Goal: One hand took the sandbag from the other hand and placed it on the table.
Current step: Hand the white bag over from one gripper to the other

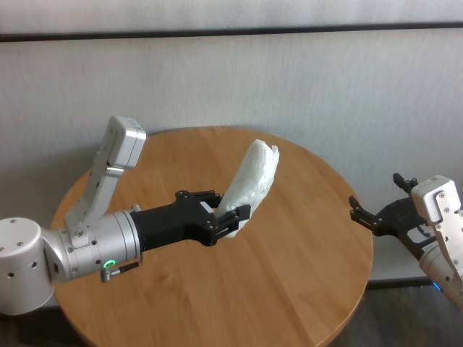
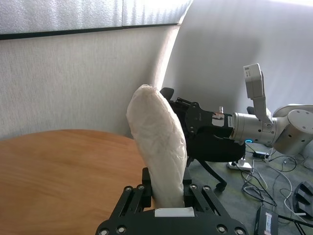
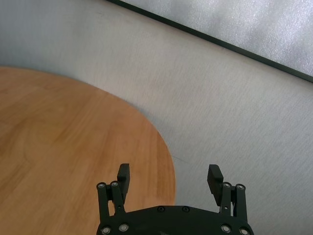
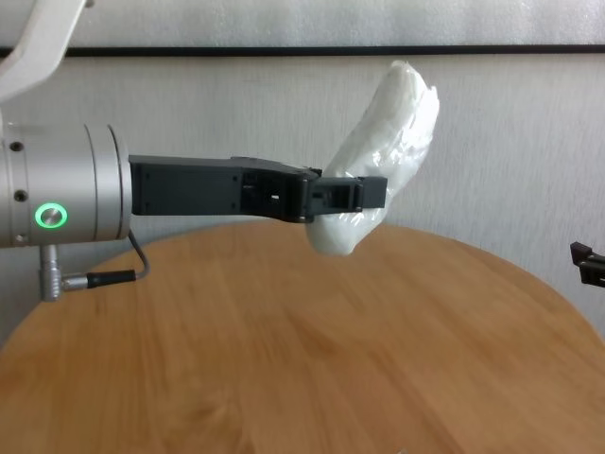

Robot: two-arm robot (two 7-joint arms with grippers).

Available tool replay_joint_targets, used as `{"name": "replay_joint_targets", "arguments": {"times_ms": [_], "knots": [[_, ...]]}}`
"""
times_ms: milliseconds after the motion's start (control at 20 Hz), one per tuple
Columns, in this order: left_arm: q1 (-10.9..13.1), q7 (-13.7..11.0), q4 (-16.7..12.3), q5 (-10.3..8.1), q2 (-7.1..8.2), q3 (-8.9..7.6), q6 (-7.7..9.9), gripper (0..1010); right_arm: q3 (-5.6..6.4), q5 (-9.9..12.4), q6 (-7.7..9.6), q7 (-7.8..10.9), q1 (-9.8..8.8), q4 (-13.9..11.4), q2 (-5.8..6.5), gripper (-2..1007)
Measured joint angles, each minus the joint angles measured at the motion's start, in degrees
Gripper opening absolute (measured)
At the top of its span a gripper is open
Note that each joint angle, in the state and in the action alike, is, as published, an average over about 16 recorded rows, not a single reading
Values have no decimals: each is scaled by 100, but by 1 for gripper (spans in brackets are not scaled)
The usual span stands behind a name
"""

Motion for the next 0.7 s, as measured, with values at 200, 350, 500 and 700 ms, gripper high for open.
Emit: {"name": "replay_joint_targets", "arguments": {"times_ms": [200, 350, 500, 700], "knots": [[1, -6, 0, 2, 1, 0, -5, 360, 0, 0, 0, 0, 0, 0, 0, 1001], [2, -10, 0, 4, 2, -1, -8, 360, 0, 0, 0, 0, 0, 0, 0, 1001], [2, -13, 0, 5, 3, -1, -10, 360, 0, 0, 0, 0, 0, 0, 0, 1001], [3, -15, 0, 6, 5, -1, -13, 360, 0, 0, 0, 0, 0, 0, 0, 1001]]}}
